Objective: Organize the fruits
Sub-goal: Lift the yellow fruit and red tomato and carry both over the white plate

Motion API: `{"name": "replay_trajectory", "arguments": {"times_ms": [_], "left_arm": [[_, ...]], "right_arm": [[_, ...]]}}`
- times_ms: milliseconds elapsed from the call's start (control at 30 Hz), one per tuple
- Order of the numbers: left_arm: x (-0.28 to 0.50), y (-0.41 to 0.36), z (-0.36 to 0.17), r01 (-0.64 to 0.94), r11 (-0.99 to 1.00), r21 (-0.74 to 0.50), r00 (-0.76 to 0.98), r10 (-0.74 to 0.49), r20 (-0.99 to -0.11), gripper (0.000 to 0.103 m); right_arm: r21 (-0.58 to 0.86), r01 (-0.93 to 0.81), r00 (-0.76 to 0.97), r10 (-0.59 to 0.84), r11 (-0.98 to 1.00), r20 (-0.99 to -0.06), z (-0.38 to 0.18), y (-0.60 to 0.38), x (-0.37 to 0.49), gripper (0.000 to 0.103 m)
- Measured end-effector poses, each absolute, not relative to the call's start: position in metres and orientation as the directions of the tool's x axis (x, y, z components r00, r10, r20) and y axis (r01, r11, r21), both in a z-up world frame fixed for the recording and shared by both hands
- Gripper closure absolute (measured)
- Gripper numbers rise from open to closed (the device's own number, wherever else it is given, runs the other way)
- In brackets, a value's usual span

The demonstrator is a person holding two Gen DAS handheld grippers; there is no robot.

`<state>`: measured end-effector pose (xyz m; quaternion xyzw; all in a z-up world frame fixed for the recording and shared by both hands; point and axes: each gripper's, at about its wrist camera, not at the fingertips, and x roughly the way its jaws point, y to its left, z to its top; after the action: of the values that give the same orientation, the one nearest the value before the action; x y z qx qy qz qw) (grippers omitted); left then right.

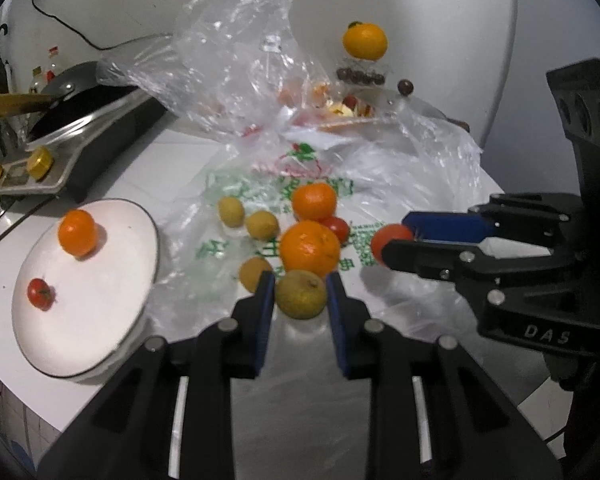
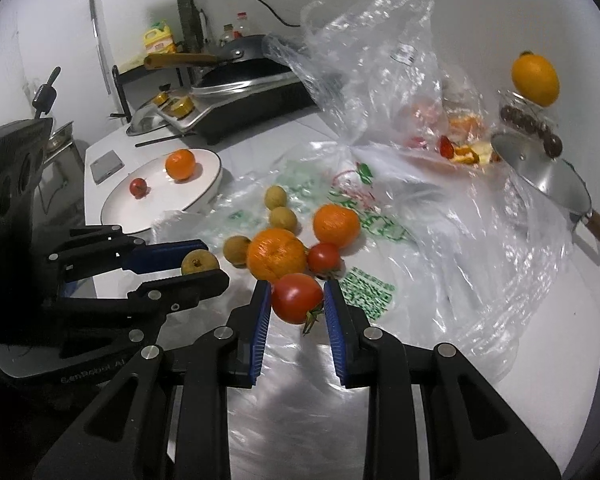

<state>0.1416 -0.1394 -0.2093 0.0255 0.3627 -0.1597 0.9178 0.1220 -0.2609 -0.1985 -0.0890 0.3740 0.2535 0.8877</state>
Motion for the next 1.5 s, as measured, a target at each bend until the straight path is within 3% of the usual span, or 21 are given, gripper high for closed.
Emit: {"name": "replay_trajectory", "arguments": {"times_ms": [833, 1500], "left_arm": [[0.132, -0.036, -0.197, 0.227, 0.971, -0.072, 0.762, -0.223, -0.608, 0.076], [0.158, 0.016, -0.208, 0.177, 0.980, -0.086, 0.766, -0.193, -0.614, 0.076]], "right_arm": [[-0.038, -0.574, 0.594, 0.384, 0.818, -0.707, -0.180, -0.166, 0.128, 0.074], [-0.042, -0.619, 0.552, 0.396, 0.784, -0.734, -0.190, -0.102, 0.159, 0.074]]}}
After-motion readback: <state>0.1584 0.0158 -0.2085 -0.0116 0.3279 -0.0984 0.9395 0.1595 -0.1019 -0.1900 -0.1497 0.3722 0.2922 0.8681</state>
